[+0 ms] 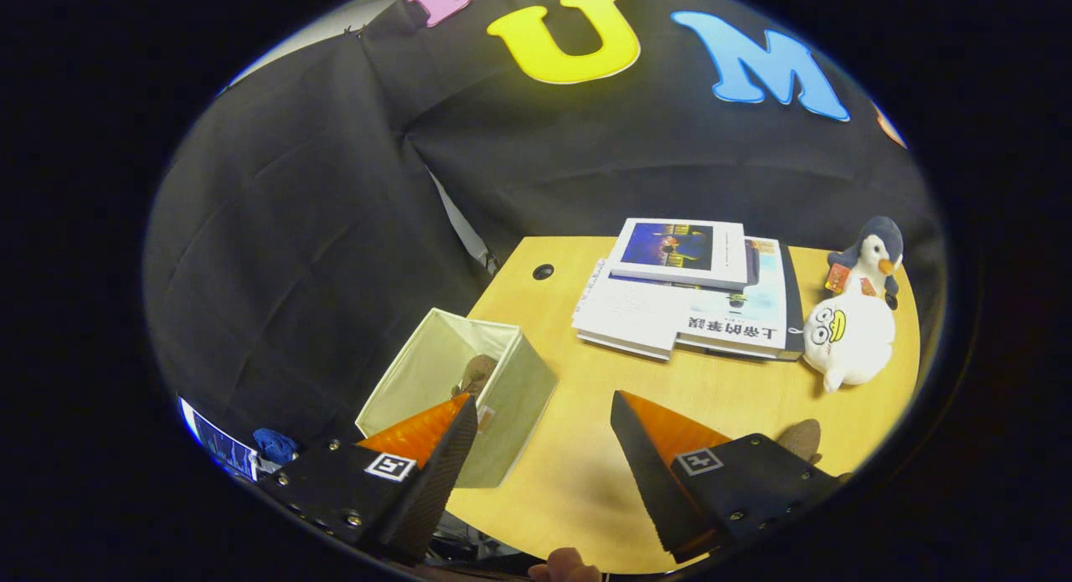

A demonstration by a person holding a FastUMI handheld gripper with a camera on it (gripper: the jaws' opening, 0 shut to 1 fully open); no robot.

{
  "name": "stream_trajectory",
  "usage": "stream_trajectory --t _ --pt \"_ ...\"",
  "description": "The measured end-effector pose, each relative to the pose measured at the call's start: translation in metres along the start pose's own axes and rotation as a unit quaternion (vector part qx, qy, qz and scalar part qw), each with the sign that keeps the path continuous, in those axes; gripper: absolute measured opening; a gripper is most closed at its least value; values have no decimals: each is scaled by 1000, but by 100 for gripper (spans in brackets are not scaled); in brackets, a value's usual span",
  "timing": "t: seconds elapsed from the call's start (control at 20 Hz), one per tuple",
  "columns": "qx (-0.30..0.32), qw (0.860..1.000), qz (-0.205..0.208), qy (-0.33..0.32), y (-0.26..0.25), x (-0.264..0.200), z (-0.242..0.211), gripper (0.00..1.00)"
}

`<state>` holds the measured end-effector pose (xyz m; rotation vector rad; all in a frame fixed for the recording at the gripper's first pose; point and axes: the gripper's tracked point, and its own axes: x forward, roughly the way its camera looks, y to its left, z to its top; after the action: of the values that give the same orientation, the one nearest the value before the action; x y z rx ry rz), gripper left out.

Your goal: Open the storage box then place both shoes into the box .Put the left shoe in first, then the right shoe, with the right side of both shoes facing outward in a uniform manner.

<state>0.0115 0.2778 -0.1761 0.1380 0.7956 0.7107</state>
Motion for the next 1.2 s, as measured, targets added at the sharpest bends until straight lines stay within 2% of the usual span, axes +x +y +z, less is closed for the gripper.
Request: stream_trajectory --t 0.25,0.45,0.85,1.1,1.2 --pt "12 999 -27 -29 -47 -33 -11 97" --pt "9 997 -75 -35 -104 -48 -29 97" --pt "47 986 -162 -3 -203 -74 -81 98" --pt "71 977 -201 24 -254 -93 -120 97" --pt "79 975 -204 41 -265 -94 -138 97"
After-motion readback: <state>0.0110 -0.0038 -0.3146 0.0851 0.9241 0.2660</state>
